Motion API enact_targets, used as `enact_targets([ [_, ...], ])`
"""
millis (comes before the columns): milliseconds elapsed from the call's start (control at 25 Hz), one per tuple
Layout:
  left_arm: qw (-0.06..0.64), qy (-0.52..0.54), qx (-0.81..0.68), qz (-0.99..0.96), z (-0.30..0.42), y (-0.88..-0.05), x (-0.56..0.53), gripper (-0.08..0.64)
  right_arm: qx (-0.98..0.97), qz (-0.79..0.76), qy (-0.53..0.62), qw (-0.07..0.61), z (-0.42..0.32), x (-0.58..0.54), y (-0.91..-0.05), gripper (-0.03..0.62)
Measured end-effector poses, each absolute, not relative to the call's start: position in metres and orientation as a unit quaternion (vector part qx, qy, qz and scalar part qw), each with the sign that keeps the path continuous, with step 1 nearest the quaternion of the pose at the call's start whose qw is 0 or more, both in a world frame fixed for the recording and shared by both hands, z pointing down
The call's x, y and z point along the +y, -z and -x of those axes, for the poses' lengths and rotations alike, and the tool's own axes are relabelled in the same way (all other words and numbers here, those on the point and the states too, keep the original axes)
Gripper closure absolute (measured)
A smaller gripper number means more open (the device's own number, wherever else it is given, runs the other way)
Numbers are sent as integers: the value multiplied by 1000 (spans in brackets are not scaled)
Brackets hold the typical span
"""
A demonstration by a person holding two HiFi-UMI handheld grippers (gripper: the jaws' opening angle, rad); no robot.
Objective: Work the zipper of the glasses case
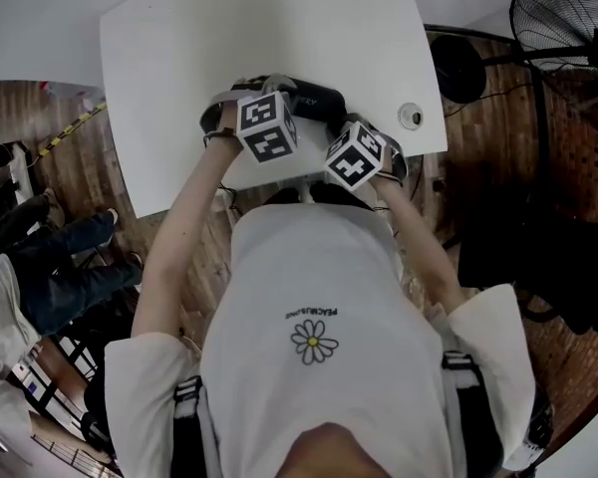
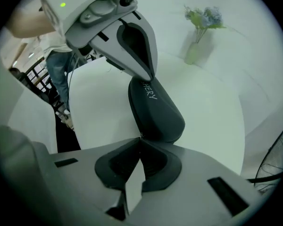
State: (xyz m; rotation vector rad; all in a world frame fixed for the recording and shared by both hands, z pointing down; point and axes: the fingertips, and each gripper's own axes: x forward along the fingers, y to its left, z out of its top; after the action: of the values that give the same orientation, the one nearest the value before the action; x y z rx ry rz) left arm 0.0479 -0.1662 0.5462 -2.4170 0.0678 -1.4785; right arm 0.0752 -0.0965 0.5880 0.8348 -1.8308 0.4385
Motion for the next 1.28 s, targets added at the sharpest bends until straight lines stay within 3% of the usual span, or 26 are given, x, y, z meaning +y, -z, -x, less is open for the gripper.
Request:
enact_targets([
  [240,160,515,28,842,-48,-547,-168,549,-762,-391,-223,466,-46,-104,-587,584],
  [400,120,501,35,857,-46,-545,-169,548,-771,-378,-190,475,-34,-109,-587,583],
  [680,105,513,21,852,-18,-535,-161,548,-791,-182,11,584,-37,-105,-596,584],
  [880,103,507,-2,856,-5,-533,-148,548,-775,-139,83,612,-50,-139,-595,584],
  [1040,116,519,-12,847,-3,-543,-151,548,-773,-175,79,605,-55,-178,-586,584],
  [1280,73,509,2,858,-6,-542,-153,548,-799,-161,34,579,-44,-161,-588,584],
])
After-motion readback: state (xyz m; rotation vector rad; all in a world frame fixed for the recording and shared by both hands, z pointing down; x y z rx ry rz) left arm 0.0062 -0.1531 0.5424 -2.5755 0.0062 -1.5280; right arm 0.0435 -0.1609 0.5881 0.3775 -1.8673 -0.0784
